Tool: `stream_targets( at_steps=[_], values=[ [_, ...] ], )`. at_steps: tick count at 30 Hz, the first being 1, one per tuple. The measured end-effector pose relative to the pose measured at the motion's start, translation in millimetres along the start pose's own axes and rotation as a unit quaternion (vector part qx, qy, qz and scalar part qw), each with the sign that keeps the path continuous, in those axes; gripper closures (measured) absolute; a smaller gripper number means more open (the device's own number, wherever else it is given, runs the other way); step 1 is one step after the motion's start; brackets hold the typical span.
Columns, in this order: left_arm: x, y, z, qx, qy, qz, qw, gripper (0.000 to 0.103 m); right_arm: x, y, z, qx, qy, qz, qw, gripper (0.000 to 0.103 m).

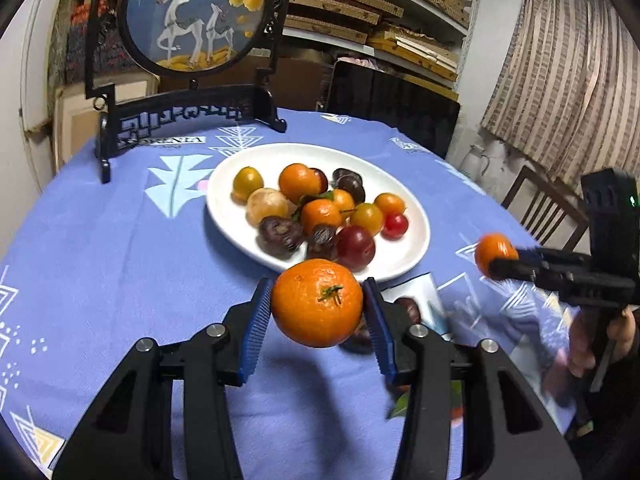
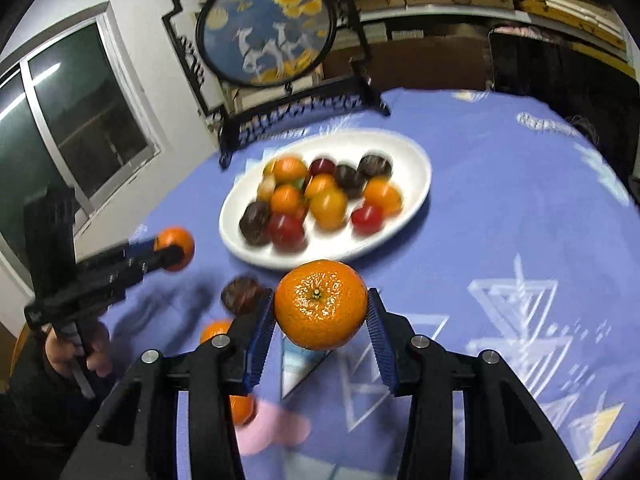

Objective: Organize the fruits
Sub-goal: 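Lower both tangerines onto the white plate and open both tools, then grasp a tangerine with the right tool while the left tool grasps a leafy tangerine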

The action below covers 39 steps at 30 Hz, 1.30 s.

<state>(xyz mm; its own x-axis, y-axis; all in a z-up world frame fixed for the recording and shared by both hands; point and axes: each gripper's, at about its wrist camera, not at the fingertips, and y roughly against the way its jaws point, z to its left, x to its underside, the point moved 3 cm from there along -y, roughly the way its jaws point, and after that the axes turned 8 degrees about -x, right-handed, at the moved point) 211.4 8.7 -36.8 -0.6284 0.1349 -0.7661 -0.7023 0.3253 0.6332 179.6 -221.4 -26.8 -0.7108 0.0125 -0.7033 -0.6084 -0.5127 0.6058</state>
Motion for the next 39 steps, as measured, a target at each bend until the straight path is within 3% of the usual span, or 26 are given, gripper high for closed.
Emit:
stream_targets(
  at_steps=[6, 11, 20, 23, 28, 30, 36, 39],
  values=[
    [-51.8, -16.1, -2.4, -0.002, 0.017, -0.002, 0.9998, 0.058, -60.9, -8.6, -13.4, 0.005, 0.006, -0.024, 1.000, 0.057],
    [-102.6, -54.7, -5.3, -0.012, 0.019, -0.003, 0.9997, 0.058, -100.3, -39.5, -29.1, 0.013, -0.005, -0.032, 0.999, 0.057],
    [-135.8, -137.4, 5.3, -0.029, 0.032, 0.041, 0.9982, 0.057, -119.8, -95.6, -56.4, 0.039, -0.013, -0.005, 0.999, 0.056],
    [-139.7, -141.9, 10.2, -0.040, 0.041, 0.039, 0.9976, 0.046, -124.8, -95.2, -62.1, 0.046, -0.015, -0.019, 0.999, 0.046],
    [-131.5, -114.5, 10.3, -0.040, 0.041, 0.032, 0.9978, 0.045, -116.3, -77.1, -58.6, 0.028, -0.019, -0.029, 0.999, 0.046],
    [-119.6, -99.2, 6.8, -0.038, 0.031, 0.033, 0.9983, 0.039, -101.0, -64.4, -49.4, 0.014, -0.014, -0.033, 0.999, 0.046],
    [-53.2, -43.8, -21.9, -0.040, -0.047, 0.050, 0.9968, 0.036, -44.8, -32.7, -35.0, -0.016, -0.021, -0.044, 0.999, 0.045],
    [-12.6, -17.1, -37.2, -0.021, -0.076, 0.062, 0.9949, 0.036, -20.4, -16.5, -34.5, -0.013, -0.028, -0.042, 0.999, 0.045]
  ],
)
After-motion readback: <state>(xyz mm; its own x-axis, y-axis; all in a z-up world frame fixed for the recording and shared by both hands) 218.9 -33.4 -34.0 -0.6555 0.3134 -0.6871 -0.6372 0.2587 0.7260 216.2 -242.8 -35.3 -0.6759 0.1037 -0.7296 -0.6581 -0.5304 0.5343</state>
